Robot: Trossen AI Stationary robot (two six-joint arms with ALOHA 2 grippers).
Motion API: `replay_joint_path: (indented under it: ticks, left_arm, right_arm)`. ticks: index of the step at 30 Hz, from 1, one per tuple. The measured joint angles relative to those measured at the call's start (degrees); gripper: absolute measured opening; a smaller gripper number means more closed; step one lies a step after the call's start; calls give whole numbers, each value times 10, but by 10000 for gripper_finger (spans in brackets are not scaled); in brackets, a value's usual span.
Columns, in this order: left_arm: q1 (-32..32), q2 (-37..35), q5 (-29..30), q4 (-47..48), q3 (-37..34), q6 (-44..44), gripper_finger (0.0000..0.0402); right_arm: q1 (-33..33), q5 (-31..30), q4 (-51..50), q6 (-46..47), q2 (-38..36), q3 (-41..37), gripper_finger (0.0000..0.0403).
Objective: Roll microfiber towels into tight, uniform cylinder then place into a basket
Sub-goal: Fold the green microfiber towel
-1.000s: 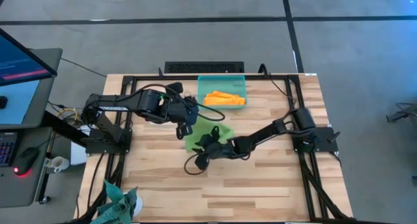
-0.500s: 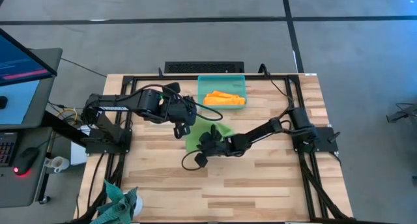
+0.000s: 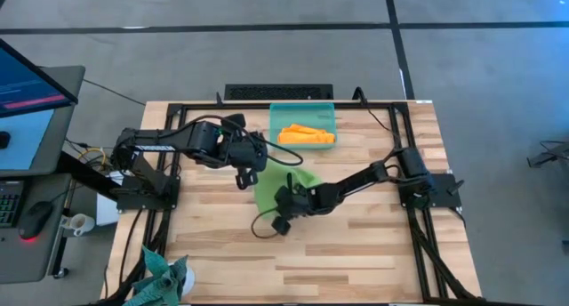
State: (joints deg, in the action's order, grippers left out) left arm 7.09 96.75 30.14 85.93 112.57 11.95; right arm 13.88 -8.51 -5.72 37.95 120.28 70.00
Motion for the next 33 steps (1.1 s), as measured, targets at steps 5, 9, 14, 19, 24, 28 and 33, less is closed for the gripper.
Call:
replay_joint_path:
  ticks: [5,9,14,19,24,28,33]
  left_arm:
    - [0,0,-35,44,0,40,0]
    - [0,0,-99,41,-16,62,0]
    - [10,0,-136,-18,-76,100,0]
    - [20,0,-172,-88,-151,110,0]
    - [32,1,-180,-128,-208,130,0]
    - [42,1,-180,-135,-234,142,0]
    - [57,0,-180,-137,-238,142,0]
  right_arm:
    - [30,49,-146,-43,-50,-3,7]
    - [56,42,-285,-63,-91,-7,9]
    - [75,-18,-371,-63,-119,-9,11]
    - [79,-42,-404,-64,-118,-8,11]
    - [93,-53,-427,-64,-124,-8,22]
    - [139,-86,-423,-64,-143,-7,20]
    - [216,-147,-385,-65,-150,-7,17]
